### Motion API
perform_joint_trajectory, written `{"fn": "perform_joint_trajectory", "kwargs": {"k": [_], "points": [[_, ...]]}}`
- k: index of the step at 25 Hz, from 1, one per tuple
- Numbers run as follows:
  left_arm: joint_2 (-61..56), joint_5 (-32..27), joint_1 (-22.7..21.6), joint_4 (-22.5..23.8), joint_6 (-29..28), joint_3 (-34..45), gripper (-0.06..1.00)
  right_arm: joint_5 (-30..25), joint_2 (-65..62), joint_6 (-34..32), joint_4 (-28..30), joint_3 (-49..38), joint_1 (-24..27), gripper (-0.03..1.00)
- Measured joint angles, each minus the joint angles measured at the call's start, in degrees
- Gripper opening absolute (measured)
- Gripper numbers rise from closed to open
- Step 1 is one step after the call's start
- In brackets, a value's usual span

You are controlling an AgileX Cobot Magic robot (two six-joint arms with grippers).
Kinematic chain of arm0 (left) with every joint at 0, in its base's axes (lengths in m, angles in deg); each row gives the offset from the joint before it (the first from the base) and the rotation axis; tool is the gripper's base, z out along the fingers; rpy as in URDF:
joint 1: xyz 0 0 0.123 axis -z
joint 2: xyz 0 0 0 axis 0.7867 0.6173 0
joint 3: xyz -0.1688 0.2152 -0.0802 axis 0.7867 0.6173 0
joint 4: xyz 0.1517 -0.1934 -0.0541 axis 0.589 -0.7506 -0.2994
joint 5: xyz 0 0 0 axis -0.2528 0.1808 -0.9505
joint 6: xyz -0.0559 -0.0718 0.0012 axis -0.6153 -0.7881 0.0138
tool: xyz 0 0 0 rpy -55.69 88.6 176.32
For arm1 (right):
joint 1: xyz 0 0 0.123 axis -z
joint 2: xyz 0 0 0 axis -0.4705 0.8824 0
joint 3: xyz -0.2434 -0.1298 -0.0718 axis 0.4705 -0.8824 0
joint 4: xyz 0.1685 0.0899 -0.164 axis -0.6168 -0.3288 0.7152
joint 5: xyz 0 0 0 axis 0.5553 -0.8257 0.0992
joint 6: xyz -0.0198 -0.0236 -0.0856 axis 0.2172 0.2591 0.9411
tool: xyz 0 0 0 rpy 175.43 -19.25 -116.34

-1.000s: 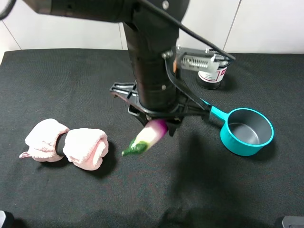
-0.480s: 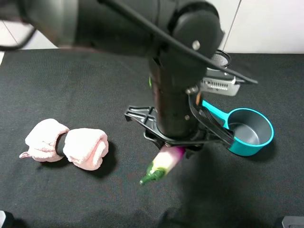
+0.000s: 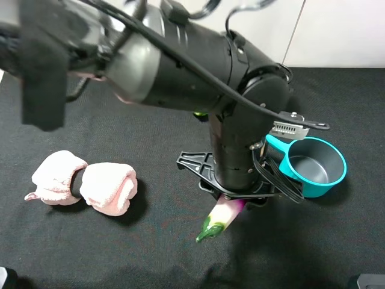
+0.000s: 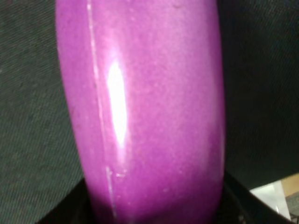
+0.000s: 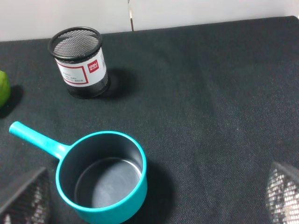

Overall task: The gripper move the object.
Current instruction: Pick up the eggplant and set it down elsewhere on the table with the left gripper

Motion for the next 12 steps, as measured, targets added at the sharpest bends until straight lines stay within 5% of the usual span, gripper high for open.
{"fn": "perform_joint_trajectory", "kwargs": {"k": [12], "points": [[4.99, 8.25, 0.0, 2.72, -0.15, 0.05, 0.46, 0.0, 0.0, 0.0, 0.0, 0.0, 0.0, 0.69]]}}
